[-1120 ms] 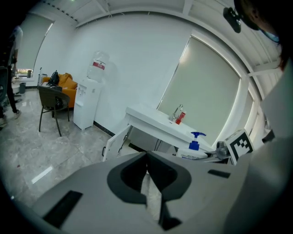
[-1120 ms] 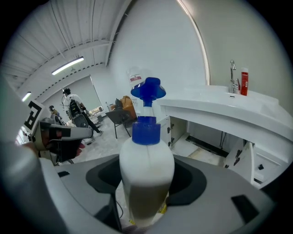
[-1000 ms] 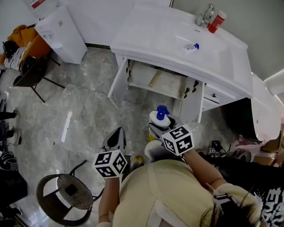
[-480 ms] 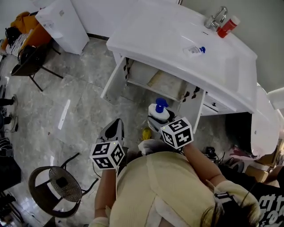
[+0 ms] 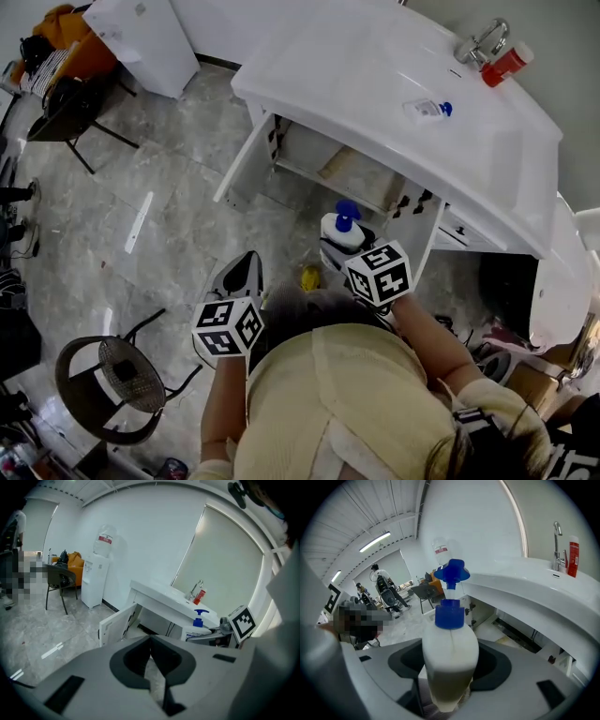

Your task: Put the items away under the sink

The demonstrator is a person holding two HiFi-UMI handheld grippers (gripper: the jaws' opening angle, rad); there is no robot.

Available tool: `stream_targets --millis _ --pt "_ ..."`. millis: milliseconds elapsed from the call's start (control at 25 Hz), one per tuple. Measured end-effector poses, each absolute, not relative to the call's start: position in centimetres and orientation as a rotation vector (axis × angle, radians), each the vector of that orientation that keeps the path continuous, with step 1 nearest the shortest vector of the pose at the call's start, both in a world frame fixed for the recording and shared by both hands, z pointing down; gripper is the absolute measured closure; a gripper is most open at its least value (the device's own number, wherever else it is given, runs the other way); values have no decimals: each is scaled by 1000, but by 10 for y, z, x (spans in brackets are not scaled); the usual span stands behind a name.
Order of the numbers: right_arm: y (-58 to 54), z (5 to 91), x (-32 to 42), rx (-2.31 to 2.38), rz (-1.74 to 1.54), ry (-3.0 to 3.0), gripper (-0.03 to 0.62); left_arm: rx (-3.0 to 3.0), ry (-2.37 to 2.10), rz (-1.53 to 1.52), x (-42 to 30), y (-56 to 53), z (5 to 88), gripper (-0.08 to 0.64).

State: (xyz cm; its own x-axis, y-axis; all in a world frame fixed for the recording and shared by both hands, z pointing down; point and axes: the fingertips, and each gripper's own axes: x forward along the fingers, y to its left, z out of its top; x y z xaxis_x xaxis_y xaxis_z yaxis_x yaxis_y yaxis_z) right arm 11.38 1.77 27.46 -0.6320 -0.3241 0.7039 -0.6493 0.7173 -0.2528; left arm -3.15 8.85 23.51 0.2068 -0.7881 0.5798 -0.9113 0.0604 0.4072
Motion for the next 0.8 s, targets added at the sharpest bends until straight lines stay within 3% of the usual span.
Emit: stream_targets --millis 800 --pt "-22 356 74 844 677 -2187 310 1856 -1383 368 -35 47 329 522"
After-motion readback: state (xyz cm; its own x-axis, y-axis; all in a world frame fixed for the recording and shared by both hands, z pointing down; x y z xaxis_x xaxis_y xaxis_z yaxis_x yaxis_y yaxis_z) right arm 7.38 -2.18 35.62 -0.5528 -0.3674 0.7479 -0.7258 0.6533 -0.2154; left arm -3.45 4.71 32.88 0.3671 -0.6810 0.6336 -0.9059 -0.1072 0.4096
